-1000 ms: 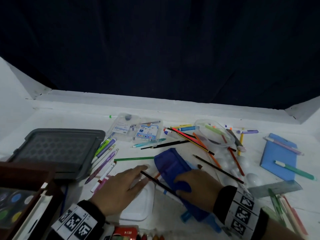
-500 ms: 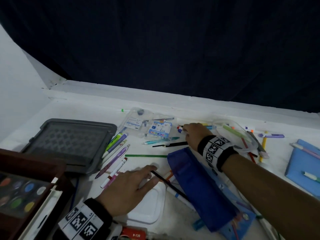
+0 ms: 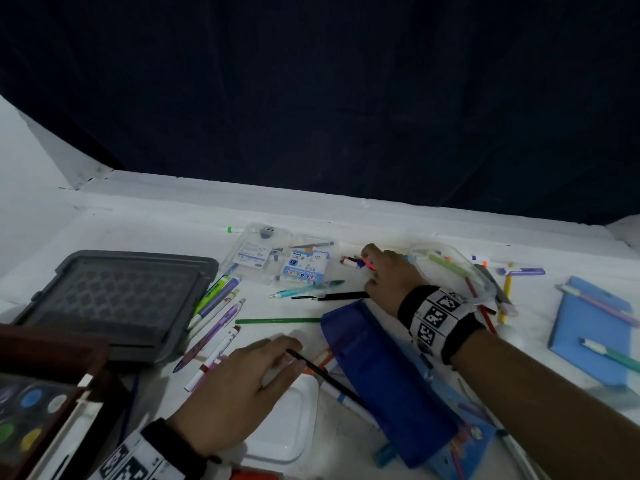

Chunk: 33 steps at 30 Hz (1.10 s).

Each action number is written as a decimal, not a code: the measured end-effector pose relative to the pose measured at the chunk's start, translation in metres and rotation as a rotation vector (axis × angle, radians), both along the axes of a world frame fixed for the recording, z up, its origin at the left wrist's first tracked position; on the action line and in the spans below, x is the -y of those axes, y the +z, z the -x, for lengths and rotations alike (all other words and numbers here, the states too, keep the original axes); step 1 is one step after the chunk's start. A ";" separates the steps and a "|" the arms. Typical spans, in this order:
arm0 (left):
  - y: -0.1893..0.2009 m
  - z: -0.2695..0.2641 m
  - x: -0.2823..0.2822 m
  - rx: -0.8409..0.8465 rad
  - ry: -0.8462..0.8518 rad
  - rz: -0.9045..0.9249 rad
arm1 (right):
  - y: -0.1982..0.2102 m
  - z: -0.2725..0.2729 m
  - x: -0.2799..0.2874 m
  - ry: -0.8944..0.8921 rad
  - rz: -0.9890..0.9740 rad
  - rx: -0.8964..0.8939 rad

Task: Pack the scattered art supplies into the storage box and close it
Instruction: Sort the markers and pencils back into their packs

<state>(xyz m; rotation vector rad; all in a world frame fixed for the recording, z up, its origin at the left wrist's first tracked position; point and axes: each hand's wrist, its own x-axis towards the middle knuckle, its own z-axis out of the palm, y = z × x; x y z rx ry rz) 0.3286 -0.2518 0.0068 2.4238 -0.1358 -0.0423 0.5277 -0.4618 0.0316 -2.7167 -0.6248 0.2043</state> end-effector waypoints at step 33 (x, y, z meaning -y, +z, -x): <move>0.000 -0.118 0.185 0.067 -0.382 -0.590 | 0.016 0.194 0.210 -0.352 -0.679 -0.168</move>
